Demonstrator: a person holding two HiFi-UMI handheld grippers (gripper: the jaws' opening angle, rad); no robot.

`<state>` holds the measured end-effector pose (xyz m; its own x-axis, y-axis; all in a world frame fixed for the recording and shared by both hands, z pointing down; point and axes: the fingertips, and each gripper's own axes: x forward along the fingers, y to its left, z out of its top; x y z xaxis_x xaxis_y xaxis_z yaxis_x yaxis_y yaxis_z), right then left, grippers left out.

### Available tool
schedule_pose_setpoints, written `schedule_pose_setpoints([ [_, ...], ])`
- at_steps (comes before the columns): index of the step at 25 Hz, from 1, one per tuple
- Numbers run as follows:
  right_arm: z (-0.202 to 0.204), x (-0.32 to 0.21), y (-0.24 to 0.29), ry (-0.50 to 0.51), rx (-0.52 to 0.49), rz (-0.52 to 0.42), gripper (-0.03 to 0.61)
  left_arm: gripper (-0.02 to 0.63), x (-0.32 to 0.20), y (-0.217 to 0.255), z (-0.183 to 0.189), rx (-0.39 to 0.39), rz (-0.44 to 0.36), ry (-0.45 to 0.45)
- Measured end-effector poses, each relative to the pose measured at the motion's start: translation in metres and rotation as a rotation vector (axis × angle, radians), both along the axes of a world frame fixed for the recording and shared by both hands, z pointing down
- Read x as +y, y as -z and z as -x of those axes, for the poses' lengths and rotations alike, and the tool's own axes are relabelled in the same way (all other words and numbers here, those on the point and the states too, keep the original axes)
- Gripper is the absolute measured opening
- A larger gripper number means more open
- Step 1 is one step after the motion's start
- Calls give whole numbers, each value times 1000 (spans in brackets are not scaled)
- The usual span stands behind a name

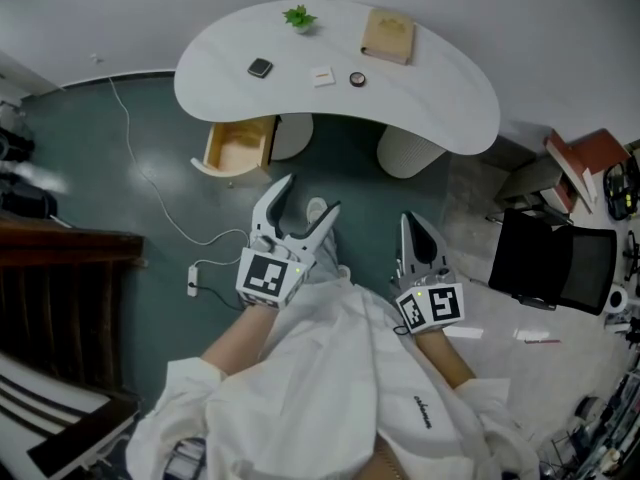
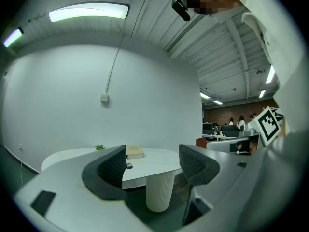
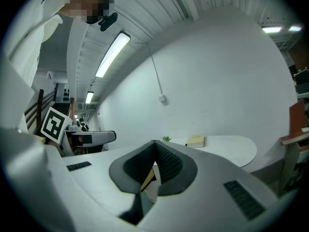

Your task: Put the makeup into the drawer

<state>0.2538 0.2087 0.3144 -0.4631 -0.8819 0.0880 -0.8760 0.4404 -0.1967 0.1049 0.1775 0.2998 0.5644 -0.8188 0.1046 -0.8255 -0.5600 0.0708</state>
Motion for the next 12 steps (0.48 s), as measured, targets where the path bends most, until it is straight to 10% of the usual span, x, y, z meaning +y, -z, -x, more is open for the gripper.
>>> schedule_pose_setpoints([
  [12,11,-105,-6,-36,19,5,17,330,-111,-13,1,6,19,-58],
])
